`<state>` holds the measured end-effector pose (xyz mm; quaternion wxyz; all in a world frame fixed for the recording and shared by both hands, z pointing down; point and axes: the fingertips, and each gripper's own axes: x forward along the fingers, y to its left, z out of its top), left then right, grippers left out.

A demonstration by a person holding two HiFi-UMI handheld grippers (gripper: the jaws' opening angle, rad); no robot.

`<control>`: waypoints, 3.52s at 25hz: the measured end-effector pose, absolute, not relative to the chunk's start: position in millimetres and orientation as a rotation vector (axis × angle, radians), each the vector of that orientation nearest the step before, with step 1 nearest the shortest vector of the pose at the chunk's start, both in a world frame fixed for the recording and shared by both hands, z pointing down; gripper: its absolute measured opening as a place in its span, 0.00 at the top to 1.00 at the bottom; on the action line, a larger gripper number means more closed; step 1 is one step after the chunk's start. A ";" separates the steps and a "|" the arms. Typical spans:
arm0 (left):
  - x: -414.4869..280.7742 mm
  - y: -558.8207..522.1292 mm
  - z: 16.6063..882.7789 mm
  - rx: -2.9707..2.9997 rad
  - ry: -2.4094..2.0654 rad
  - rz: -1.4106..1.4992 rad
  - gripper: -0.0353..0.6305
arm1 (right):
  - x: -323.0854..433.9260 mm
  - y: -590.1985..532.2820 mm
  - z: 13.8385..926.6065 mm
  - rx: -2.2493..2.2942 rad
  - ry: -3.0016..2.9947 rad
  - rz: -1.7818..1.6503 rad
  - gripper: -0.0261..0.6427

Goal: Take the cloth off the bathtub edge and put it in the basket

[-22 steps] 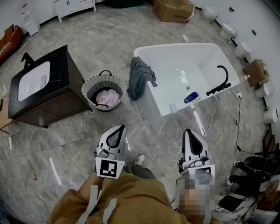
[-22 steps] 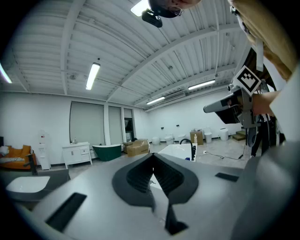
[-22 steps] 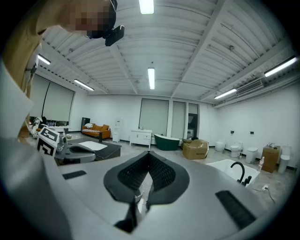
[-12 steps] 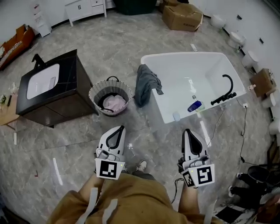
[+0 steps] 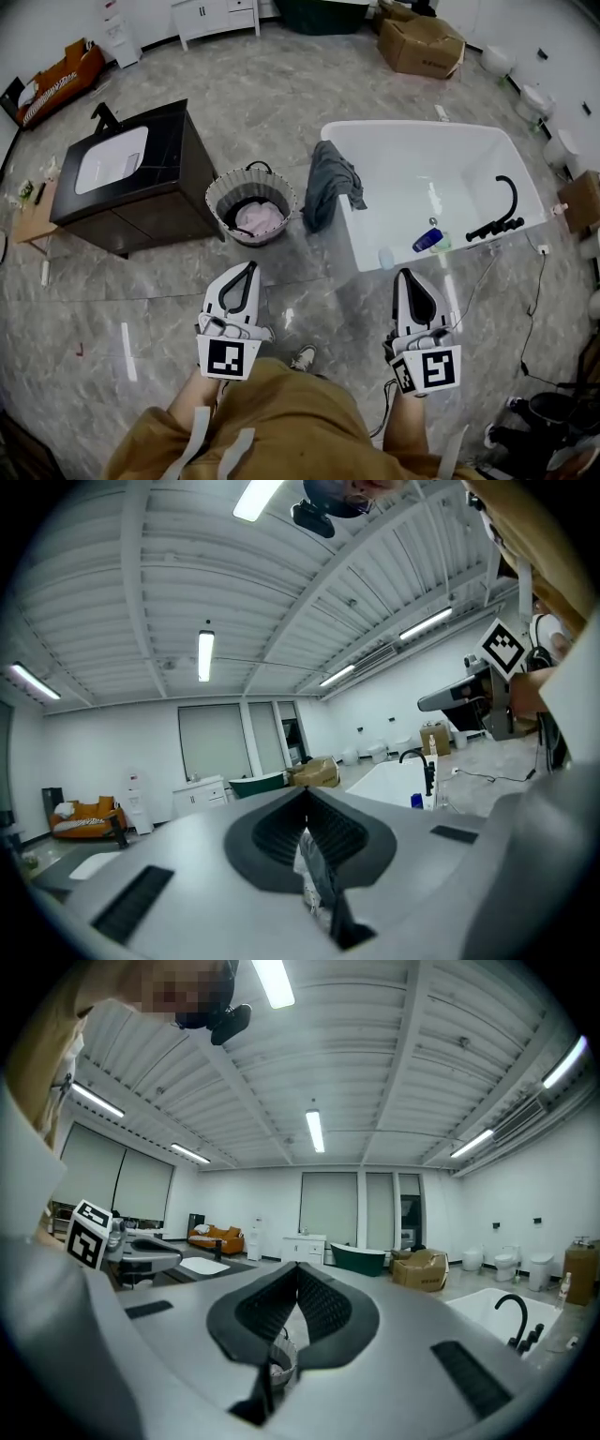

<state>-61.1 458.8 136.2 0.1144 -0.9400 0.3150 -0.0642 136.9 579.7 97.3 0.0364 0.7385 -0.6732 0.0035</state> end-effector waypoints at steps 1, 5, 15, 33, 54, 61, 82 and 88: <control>-61.6 458.2 138.1 -2.756 0.929 -0.200 0.94 | 137.5 577.8 98.2 2.266 -2.075 0.016 0.95; -55.8 446.3 149.7 -2.772 0.952 -0.233 0.94 | 145.6 562.9 103.7 2.249 -2.083 0.026 0.95; -8.1 355.6 177.7 -2.848 0.885 -0.240 0.94 | 170.9 476.6 143.1 2.209 -2.009 0.167 0.95; 53.5 156.4 192.4 -2.916 0.788 -0.197 0.94 | 217.0 261.9 183.1 2.045 -1.875 0.247 0.95; 126.2 86.8 289.0 -2.861 0.920 -0.411 0.94 | 314.0 136.9 381.5 1.649 -1.833 0.419 0.81; 139.5 80.9 355.9 -2.865 0.908 -0.493 0.94 | 336.2 106.3 481.2 1.554 -1.786 0.481 0.69; 171.5 69.8 468.9 -2.928 0.925 -0.554 0.94 | 376.4 59.4 658.1 1.510 -1.667 0.608 0.45; 175.2 69.3 477.8 -2.935 0.933 -0.573 0.94 | 385.0 48.9 675.9 1.474 -1.645 0.608 0.40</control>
